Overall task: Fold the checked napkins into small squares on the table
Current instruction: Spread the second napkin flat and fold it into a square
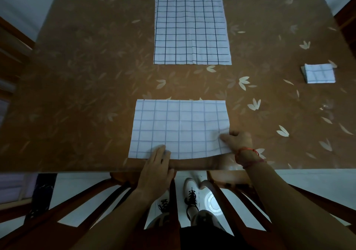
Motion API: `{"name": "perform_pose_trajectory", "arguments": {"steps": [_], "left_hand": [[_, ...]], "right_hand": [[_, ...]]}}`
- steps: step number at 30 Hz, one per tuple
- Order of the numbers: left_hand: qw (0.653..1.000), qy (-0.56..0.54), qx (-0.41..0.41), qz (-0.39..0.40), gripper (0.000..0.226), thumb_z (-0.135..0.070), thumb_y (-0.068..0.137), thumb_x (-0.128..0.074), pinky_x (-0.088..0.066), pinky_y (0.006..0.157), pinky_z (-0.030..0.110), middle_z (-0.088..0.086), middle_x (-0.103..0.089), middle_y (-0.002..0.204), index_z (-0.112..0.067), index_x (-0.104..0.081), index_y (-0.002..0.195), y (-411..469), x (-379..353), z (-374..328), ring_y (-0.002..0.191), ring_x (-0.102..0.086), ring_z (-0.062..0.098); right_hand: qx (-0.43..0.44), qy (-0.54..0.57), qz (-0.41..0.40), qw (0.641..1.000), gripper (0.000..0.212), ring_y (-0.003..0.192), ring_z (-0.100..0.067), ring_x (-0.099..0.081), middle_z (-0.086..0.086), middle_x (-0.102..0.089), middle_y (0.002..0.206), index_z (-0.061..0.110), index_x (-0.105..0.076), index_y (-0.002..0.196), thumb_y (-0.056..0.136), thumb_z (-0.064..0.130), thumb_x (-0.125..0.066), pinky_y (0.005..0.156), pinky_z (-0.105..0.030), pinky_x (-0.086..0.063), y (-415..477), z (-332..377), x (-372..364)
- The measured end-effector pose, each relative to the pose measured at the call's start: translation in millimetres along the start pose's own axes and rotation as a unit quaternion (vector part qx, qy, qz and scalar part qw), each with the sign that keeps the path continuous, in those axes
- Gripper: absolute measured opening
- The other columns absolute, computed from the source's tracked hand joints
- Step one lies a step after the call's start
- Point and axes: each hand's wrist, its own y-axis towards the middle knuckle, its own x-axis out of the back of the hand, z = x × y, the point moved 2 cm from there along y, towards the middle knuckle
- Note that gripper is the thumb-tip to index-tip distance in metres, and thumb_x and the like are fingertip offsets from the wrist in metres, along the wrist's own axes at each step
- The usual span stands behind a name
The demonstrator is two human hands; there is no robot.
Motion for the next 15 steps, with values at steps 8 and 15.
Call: {"name": "perform_pose_trajectory", "arguments": {"steps": [8,15], "left_hand": [[0.999,0.04,0.005,-0.002,0.069,-0.044,0.092,-0.046,-0.028,0.111,0.043,0.011,-0.022,0.157,-0.014,-0.024,0.15,33,1,-58,0.142,-0.023,0.028],[0.999,0.044,0.016,0.024,0.068,-0.025,0.088,-0.049,-0.032,0.11,0.04,0.009,-0.024,0.151,-0.019,-0.018,0.148,38,-3,-67,0.138,-0.024,0.027]], "right_hand": [[-0.074,0.126,0.0,0.989,0.022,0.067,-0.028,-0.063,-0.003,-0.064,0.061,0.018,-0.066,0.052,0.062,0.032,-0.08,0.074,-0.047,-0.059,-31,-11,-7],[-0.045,0.22,0.127,0.966,0.034,0.066,-0.03,-0.063,-0.024,-0.069,0.085,-0.001,-0.068,0.096,0.083,0.03,-0.069,0.057,-0.036,-0.054,-53,-3,-11]]}}
